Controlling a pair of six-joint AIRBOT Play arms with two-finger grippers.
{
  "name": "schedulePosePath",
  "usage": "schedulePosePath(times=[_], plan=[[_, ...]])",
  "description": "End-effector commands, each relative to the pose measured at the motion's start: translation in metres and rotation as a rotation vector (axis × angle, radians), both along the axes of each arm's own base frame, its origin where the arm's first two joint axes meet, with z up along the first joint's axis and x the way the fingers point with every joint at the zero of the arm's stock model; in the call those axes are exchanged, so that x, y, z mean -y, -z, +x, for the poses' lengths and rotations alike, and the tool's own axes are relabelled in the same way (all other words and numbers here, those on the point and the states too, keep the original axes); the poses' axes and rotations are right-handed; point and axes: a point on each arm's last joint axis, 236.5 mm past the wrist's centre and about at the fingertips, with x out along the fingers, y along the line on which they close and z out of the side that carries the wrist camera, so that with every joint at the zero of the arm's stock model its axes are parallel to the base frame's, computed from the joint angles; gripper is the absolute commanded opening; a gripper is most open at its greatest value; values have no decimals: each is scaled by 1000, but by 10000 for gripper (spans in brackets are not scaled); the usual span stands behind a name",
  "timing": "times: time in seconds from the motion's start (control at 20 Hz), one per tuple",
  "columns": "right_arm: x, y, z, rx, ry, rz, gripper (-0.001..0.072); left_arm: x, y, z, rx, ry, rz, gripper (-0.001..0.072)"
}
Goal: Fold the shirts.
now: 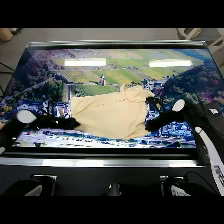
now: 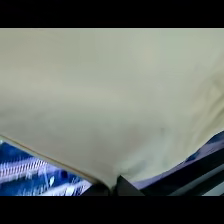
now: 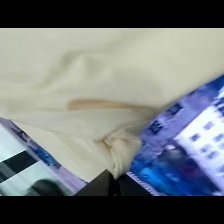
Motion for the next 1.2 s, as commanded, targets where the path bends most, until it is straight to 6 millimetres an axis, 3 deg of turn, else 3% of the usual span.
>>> schedulePosePath(times=[0.0,0.05,0.1,0.15,0.2,0.25,0.35,0.55,0.75,0.9,1.0,1.05,1.15], plan=[[58,-189,80,634,16,-266,21,3,-208,25,595,58,-30,24],[70,-291,88,922,65,-312,21,-3,-281,17,784,31,-45,23],[76,-387,74,1182,96,-337,21,-13,-350,2,965,-13,-58,24],[78,-459,47,1375,121,-342,21,-25,-412,-19,1135,-60,-63,24],[79,-513,14,1518,153,-327,21,-35,-454,-42,1254,-91,-61,23],[76,-545,-13,1596,172,-285,21,-39,-478,-59,1317,-101,-66,24],[72,-575,-50,1679,184,-240,21,-40,-498,-77,1356,-109,-101,23],[79,-588,-73,1730,192,-284,21,-38,-492,-79,1329,-94,-98,23],[86,-579,-62,1701,174,-362,21,-48,-451,-55,1184,-106,23,23],[87,-541,-16,1558,140,-396,21,-54,-402,-23,1019,-136,78,23],[84,-499,36,1429,106,-403,21,-50,-350,6,887,-124,102,23],[82,-469,67,1345,84,-406,21,-49,-318,22,812,-116,122,23],[78,-390,126,1133,41,-402,21,-56,-237,53,641,-103,219,23]])
